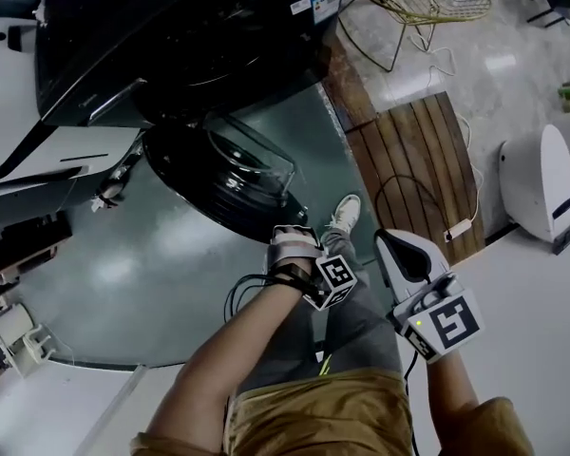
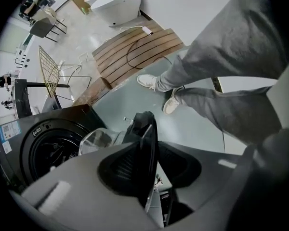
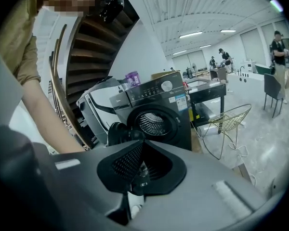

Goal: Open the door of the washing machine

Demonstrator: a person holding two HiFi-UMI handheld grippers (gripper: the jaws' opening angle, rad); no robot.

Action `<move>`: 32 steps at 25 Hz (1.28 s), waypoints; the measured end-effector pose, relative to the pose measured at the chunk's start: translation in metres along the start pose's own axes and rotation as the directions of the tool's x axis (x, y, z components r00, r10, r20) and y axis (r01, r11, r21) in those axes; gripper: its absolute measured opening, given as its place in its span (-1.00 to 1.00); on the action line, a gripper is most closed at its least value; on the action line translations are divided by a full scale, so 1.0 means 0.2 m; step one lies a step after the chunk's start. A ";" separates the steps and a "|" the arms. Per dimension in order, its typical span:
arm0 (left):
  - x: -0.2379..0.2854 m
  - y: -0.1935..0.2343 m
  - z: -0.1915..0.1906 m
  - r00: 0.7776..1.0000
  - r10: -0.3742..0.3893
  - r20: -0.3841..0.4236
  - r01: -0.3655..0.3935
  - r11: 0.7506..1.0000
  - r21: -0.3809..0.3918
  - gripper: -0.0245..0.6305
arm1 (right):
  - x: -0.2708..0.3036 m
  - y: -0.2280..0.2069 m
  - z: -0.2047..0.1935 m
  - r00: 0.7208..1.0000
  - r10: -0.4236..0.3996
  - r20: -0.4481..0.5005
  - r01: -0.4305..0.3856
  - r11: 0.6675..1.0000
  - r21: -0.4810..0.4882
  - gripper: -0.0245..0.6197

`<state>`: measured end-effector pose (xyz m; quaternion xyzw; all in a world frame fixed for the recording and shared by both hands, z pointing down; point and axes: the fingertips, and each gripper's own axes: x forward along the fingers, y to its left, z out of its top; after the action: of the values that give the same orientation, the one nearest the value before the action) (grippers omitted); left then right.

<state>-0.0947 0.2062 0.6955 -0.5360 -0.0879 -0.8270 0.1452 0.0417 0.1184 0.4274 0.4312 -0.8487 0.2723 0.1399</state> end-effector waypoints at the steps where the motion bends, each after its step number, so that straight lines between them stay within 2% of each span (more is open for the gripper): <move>1: 0.00 -0.04 -0.02 1.000 -0.019 -0.005 0.019 1.000 -0.008 -0.39 | 0.02 0.02 0.00 1.000 0.009 -0.004 -0.009 1.000 -0.009 -0.91; 3: 0.01 -0.11 -0.06 0.999 -0.054 -0.003 0.054 0.998 -0.034 -0.35 | 0.06 0.05 0.00 0.999 0.028 -0.018 -0.029 0.999 -0.026 -0.91; 6: 0.00 -0.19 -0.11 0.998 -0.065 0.010 0.065 0.995 -0.079 -0.27 | 0.11 0.09 -0.02 0.997 0.054 -0.050 -0.057 0.997 -0.060 -0.91; 11: 0.04 -0.35 -0.23 0.999 -0.046 -0.015 0.044 0.994 -0.102 -0.23 | 0.17 0.07 -0.14 0.993 0.028 -0.119 -0.037 0.996 -0.079 -0.91; 14: 0.09 -0.46 -0.32 0.997 -0.079 -0.025 0.075 0.987 -0.143 -0.23 | 0.23 0.05 -0.23 0.987 0.027 -0.158 -0.038 0.997 -0.071 -0.91; 20: 0.16 -0.65 -0.53 0.993 -0.105 -0.061 0.090 0.974 -0.208 -0.28 | 0.33 0.13 -0.24 0.978 0.076 -0.193 -0.097 0.990 -0.101 -0.91; 22: 0.18 -0.67 -0.60 0.994 -0.097 -0.057 0.079 0.961 -0.264 -0.41 | 0.37 0.18 -0.23 0.974 0.106 -0.201 -0.131 0.985 -0.114 -0.91; 24: 0.19 -0.70 -0.67 0.993 -0.114 -0.034 0.093 0.924 -0.370 -0.41 | 0.42 0.24 -0.22 0.968 0.137 -0.212 -0.167 0.978 -0.129 -0.91; 26: 0.20 -0.73 -0.74 0.991 -0.136 -0.005 0.117 0.863 -0.491 -0.41 | 0.46 0.31 -0.23 0.959 0.168 -0.228 -0.204 0.968 -0.144 -0.91; 27: 0.21 -0.75 -0.77 0.990 -0.143 0.011 0.125 0.825 -0.552 -0.41 | 0.48 0.35 -0.23 0.954 0.183 -0.236 -0.222 0.963 -0.153 -0.91; 29: 0.23 -0.77 -0.85 0.990 -0.139 0.040 0.129 0.731 -0.670 -0.41 | 0.53 0.41 -0.23 0.946 0.208 -0.250 -0.254 0.952 -0.169 -0.91; 32: 0.26 -0.76 -0.99 0.991 -0.104 0.082 0.126 0.570 -0.812 -0.41 | 0.59 0.52 -0.25 0.934 0.237 -0.266 -0.291 0.939 -0.185 -0.91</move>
<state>-0.3360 0.2813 0.6626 -0.5462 0.2650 -0.7758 -0.1721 -0.1120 0.1196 0.4877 0.2584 -0.9010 0.2423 0.2504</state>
